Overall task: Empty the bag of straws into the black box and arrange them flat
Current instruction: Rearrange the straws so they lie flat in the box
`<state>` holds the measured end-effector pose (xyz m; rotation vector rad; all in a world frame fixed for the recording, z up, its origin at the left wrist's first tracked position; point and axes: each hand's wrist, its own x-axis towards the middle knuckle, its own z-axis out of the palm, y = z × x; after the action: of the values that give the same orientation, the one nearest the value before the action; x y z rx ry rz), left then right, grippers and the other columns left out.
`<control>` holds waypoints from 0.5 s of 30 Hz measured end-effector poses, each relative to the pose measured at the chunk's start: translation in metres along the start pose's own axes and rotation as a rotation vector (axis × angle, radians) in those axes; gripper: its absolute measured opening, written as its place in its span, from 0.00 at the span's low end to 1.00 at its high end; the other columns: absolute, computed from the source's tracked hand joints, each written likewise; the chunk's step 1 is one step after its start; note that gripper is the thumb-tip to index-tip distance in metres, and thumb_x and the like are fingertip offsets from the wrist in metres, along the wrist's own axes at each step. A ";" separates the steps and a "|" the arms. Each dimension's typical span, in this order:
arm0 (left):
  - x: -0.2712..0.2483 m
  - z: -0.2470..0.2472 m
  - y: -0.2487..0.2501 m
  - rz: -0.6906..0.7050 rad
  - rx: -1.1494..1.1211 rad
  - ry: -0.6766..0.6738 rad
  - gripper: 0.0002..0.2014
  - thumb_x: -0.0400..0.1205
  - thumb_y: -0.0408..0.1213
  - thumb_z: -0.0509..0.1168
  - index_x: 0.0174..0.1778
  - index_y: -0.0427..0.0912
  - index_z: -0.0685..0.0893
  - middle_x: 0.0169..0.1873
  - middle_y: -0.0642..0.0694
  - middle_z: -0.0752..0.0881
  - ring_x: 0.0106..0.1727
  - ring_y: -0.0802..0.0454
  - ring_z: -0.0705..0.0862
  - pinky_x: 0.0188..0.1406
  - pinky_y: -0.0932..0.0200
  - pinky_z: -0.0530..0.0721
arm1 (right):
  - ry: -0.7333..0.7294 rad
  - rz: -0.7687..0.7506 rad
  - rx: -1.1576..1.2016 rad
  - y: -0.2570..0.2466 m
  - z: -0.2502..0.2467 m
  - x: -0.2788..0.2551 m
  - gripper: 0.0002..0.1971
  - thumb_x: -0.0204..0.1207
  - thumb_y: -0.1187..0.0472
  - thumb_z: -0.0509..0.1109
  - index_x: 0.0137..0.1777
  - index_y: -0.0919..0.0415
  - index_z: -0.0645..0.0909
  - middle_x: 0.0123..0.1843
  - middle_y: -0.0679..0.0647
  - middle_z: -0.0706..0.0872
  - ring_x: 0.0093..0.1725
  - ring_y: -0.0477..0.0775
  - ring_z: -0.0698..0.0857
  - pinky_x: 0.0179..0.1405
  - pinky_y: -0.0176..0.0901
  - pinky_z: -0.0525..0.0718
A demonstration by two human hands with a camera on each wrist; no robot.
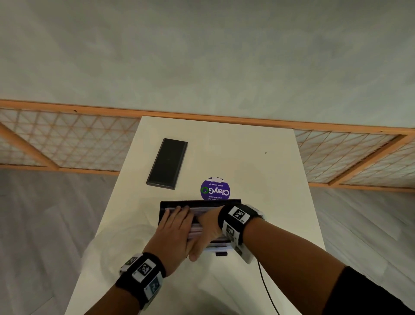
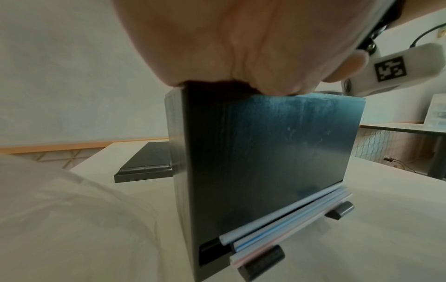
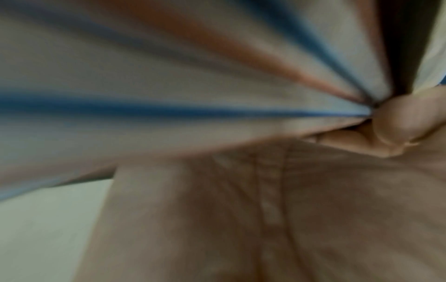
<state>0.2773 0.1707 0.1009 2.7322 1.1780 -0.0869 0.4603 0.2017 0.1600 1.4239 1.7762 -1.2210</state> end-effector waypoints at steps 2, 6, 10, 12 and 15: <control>0.001 0.000 0.000 -0.016 -0.003 -0.020 0.34 0.84 0.60 0.51 0.78 0.41 0.80 0.74 0.42 0.84 0.77 0.41 0.81 0.80 0.41 0.69 | -0.050 -0.002 0.029 0.000 -0.003 -0.001 0.54 0.49 0.24 0.83 0.77 0.44 0.77 0.70 0.50 0.86 0.68 0.59 0.83 0.78 0.60 0.75; 0.002 0.002 -0.002 -0.054 -0.125 -0.050 0.41 0.86 0.67 0.44 0.86 0.40 0.69 0.83 0.41 0.73 0.87 0.41 0.68 0.87 0.45 0.52 | 0.078 -0.052 -0.065 0.000 -0.004 -0.005 0.48 0.53 0.32 0.87 0.73 0.48 0.78 0.62 0.51 0.89 0.60 0.57 0.87 0.72 0.58 0.82; 0.002 0.002 -0.002 -0.041 -0.120 -0.097 0.47 0.86 0.72 0.37 0.80 0.36 0.76 0.76 0.37 0.82 0.79 0.38 0.79 0.81 0.40 0.65 | 0.262 -0.082 -0.247 -0.001 0.003 -0.012 0.40 0.62 0.41 0.87 0.71 0.55 0.76 0.58 0.54 0.89 0.55 0.58 0.88 0.63 0.53 0.87; 0.001 0.005 -0.002 -0.038 -0.132 -0.079 0.47 0.86 0.72 0.38 0.81 0.35 0.75 0.77 0.36 0.80 0.81 0.38 0.77 0.83 0.40 0.64 | 0.382 -0.157 -0.252 0.001 0.006 -0.022 0.31 0.67 0.41 0.83 0.66 0.55 0.79 0.55 0.53 0.88 0.53 0.56 0.88 0.60 0.52 0.88; 0.001 0.003 -0.001 -0.061 -0.154 -0.032 0.49 0.83 0.76 0.41 0.86 0.37 0.68 0.83 0.37 0.74 0.86 0.40 0.70 0.86 0.47 0.52 | 0.489 -0.186 -0.248 0.010 0.005 -0.039 0.24 0.77 0.41 0.75 0.63 0.57 0.80 0.58 0.53 0.86 0.55 0.55 0.86 0.57 0.49 0.86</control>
<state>0.2769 0.1716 0.0974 2.5528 1.2066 -0.0454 0.4809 0.1796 0.1878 1.5212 2.3392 -0.7334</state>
